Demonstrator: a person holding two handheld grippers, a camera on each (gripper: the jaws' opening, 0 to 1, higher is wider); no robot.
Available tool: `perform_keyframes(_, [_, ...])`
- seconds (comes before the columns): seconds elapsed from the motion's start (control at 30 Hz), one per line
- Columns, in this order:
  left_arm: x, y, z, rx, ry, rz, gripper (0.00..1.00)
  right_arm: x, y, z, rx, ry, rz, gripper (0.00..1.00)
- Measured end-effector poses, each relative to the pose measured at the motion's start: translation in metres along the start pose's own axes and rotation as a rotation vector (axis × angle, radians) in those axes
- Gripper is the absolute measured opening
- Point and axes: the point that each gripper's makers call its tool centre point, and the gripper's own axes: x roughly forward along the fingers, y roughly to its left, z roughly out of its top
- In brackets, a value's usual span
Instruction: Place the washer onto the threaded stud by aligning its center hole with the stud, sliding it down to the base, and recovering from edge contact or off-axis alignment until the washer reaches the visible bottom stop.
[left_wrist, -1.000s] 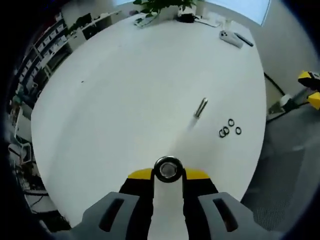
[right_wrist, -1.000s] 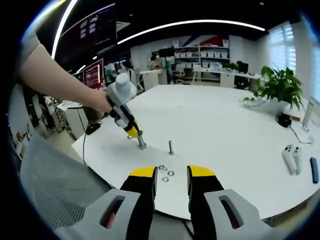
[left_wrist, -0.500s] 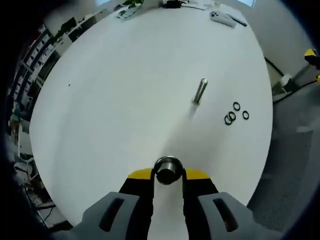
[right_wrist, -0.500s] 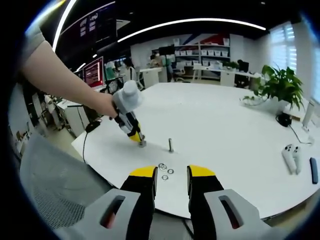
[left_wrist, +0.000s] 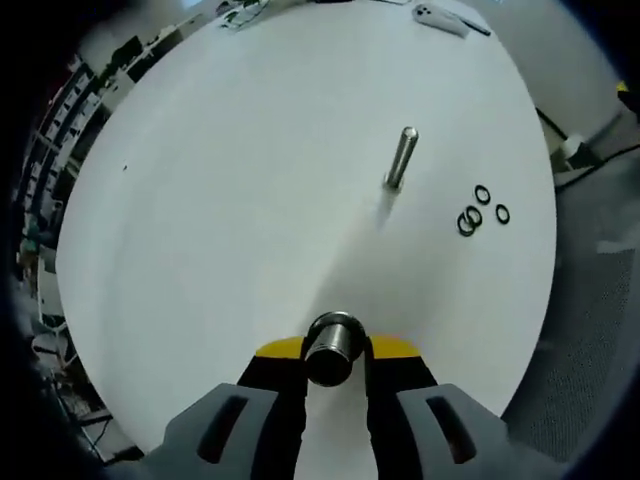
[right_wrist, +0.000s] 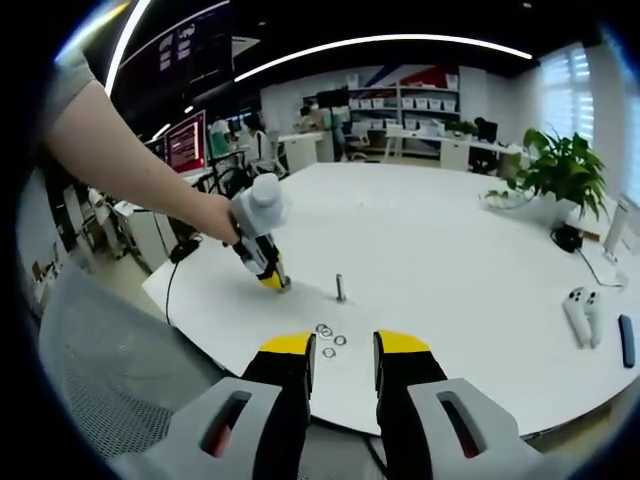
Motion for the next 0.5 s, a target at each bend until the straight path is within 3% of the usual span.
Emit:
perform_keyframes(0.23, [-0.002,-0.005,0.000,0.009,-0.027,-0.025,0.21,0.000,-0.001,0.000,-0.003,0.001,-0.005,0.26])
perform_keyframes(0.33, [-0.005,-0.006,0.002,-0.001,-0.067,-0.028,0.24,0.000,-0.001,0.000,0.000,-0.001,-0.007,0.26])
perform_keyframes(0.5, [-0.009,-0.002,-0.012,0.022,-0.056,-0.029,0.25,0.000,-0.001,-0.001,0.000,0.003,-0.006,0.26])
